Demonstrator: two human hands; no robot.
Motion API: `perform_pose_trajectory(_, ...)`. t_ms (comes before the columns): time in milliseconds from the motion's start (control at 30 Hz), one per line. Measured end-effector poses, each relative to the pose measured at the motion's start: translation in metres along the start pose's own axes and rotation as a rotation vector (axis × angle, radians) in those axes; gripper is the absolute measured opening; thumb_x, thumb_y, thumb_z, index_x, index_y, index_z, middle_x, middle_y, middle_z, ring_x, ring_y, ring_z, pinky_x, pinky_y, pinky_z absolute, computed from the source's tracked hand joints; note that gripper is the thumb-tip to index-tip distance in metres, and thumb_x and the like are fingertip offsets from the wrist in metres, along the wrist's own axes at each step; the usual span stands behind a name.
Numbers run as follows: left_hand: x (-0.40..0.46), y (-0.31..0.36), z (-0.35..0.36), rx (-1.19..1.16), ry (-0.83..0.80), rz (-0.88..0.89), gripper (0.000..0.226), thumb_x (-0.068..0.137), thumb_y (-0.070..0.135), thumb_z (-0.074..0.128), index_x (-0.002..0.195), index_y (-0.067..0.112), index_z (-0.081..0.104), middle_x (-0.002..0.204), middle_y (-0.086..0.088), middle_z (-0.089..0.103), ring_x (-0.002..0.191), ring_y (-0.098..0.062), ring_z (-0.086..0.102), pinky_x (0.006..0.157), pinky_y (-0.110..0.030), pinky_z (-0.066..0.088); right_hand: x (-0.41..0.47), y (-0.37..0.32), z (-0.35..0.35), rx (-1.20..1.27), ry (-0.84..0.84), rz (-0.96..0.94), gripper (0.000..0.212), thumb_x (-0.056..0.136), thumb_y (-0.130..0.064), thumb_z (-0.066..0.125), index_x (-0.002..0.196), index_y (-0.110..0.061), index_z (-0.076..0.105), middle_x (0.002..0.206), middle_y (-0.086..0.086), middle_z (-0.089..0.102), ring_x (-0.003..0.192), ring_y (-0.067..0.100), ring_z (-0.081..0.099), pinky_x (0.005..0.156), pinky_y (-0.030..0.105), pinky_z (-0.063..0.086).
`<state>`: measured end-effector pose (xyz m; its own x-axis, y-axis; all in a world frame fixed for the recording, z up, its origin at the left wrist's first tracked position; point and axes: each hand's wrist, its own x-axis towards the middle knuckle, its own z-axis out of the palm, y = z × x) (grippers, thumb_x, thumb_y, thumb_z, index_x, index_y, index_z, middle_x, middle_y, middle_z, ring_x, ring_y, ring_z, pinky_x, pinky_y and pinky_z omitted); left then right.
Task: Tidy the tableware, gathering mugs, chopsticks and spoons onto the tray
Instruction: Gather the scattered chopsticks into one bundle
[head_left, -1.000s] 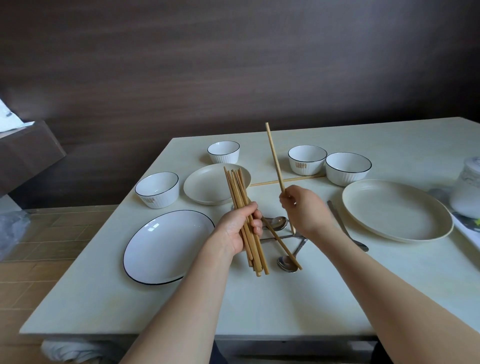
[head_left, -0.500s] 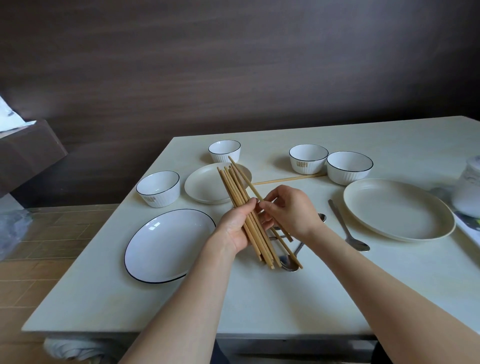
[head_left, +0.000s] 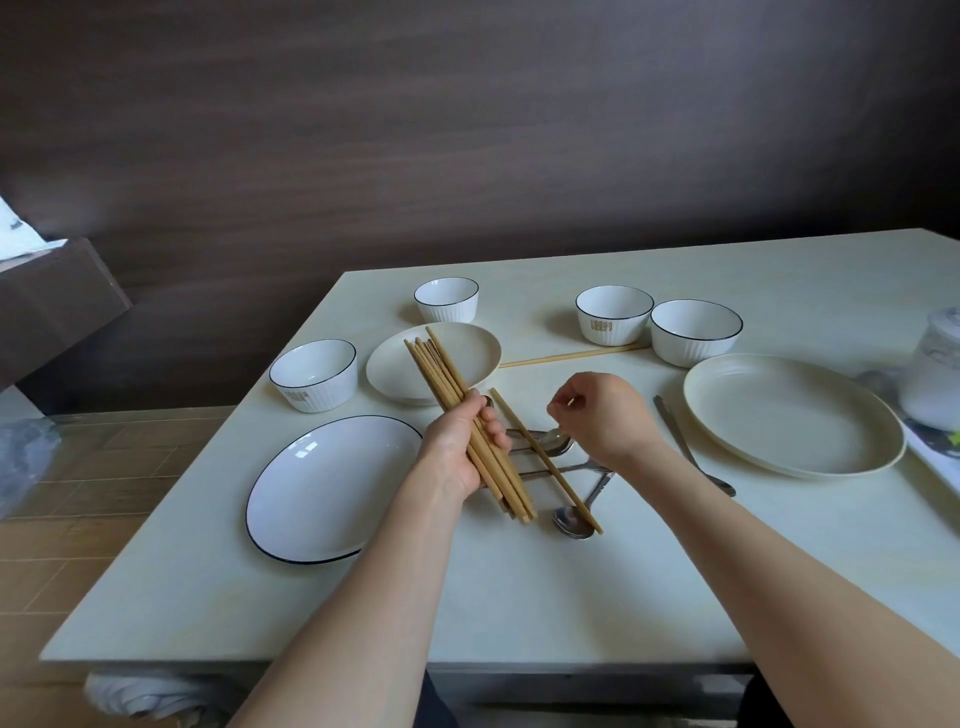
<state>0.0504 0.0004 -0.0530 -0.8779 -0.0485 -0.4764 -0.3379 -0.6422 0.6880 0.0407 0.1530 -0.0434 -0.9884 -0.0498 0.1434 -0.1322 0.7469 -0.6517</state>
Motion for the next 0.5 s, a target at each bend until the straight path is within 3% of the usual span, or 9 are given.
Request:
perform_pose_trajectory(133, 0.001, -0.002, 0.0, 0.074, -0.021, 0.01, 0.033, 0.095, 0.026, 0.055, 0.065, 0.016, 0.045, 0.043, 0.006, 0.039, 0.028, -0.005, 0.032, 0.033, -0.01, 0.025, -0.005, 0.002, 0.006, -0.215, -0.168, 0.066, 0.019, 0.084, -0.035, 0.061, 0.076, -0.019, 0.058, 0.071, -0.003, 0.058, 0.072, 0.018, 0.054, 0.054, 0.024, 0.037)
perform_pose_trajectory(300, 0.0, -0.002, -0.002, 0.149, 0.018, -0.005, 0.035, 0.094, 0.025, 0.056, 0.063, 0.018, 0.044, 0.036, 0.009, 0.028, 0.024, -0.005, 0.025, 0.032, -0.008, 0.02, -0.009, 0.004, 0.019, -0.363, -0.24, 0.04, 0.026, 0.081, -0.043, 0.061, 0.074, -0.019, 0.056, 0.065, -0.005, 0.05, 0.074, 0.019, 0.053, 0.048, 0.022, 0.028)
perform_pose_trajectory(433, 0.001, -0.002, -0.002, 0.118, 0.018, -0.045, 0.03, 0.096, 0.022, 0.052, 0.067, 0.018, 0.046, 0.036, 0.008, 0.032, 0.024, -0.005, 0.029, 0.032, -0.008, 0.023, -0.006, 0.006, 0.026, -0.398, -0.231, 0.039, 0.016, 0.083, -0.031, 0.056, 0.087, -0.018, 0.065, 0.069, -0.003, 0.053, 0.072, 0.023, 0.054, 0.05, 0.022, 0.032)
perform_pose_trajectory(500, 0.002, -0.002, -0.002, 0.111, 0.004, -0.068, 0.03, 0.097, 0.023, 0.051, 0.068, 0.017, 0.047, 0.038, 0.007, 0.037, 0.025, -0.005, 0.031, 0.032, -0.008, 0.027, -0.006, 0.005, 0.025, -0.387, -0.223, 0.065, 0.012, 0.082, -0.024, 0.053, 0.077, -0.017, 0.062, 0.063, -0.003, 0.049, 0.07, 0.024, 0.051, 0.049, 0.022, 0.032)
